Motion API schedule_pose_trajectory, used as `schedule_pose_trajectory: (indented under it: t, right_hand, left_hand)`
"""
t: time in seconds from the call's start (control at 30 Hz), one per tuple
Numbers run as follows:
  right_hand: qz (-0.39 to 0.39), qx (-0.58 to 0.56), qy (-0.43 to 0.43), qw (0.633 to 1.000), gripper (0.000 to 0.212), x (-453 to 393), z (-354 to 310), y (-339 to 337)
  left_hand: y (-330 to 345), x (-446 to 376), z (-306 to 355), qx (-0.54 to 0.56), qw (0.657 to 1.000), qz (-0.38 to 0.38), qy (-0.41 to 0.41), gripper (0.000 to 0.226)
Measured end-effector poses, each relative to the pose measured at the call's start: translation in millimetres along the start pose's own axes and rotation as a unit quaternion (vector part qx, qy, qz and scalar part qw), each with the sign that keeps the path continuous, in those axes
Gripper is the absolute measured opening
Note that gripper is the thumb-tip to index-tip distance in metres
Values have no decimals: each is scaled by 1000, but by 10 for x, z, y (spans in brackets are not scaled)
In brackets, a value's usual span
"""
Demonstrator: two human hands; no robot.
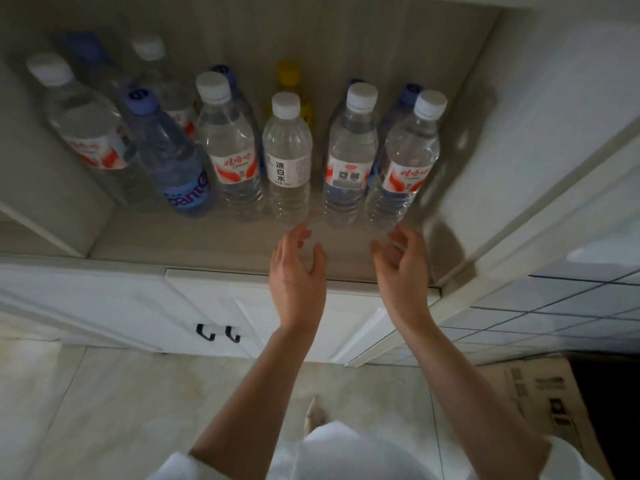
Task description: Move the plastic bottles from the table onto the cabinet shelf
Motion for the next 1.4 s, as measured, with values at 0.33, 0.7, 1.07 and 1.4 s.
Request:
schedule_pose_trajectory:
  t: [0.33, 0.7, 1.07, 1.4]
  right_hand:
    - [-160, 31, -120, 979, 34, 1128, -219, 320]
    - [-393, -5, -152, 907, 33, 3171, -646, 782]
    - [-641, 9, -232, 732, 36, 5290, -902, 1009]
    - [-790, 7, -343, 508, 36, 6764, -1224, 1267]
  left_hand:
    - [-1282, 385, -472, -46, 991, 64, -107, 25]
    - [-3566, 1631, -1124, -130, 940, 214, -233, 19]
    - [-5225, 2967, -1415, -205, 842, 370, -336, 12]
    - [-5939, 3692, -1489, -225, 682, 543, -436, 11]
Point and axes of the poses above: each hand's wrist, its own x-axis away from the middle knuckle, its own y-axis out of the palm, z = x × y, the point moved 2 cm from there along -x, towards the middle knuckle, and after that the axes turned 10 degrees about z, right-handed, at the moved point
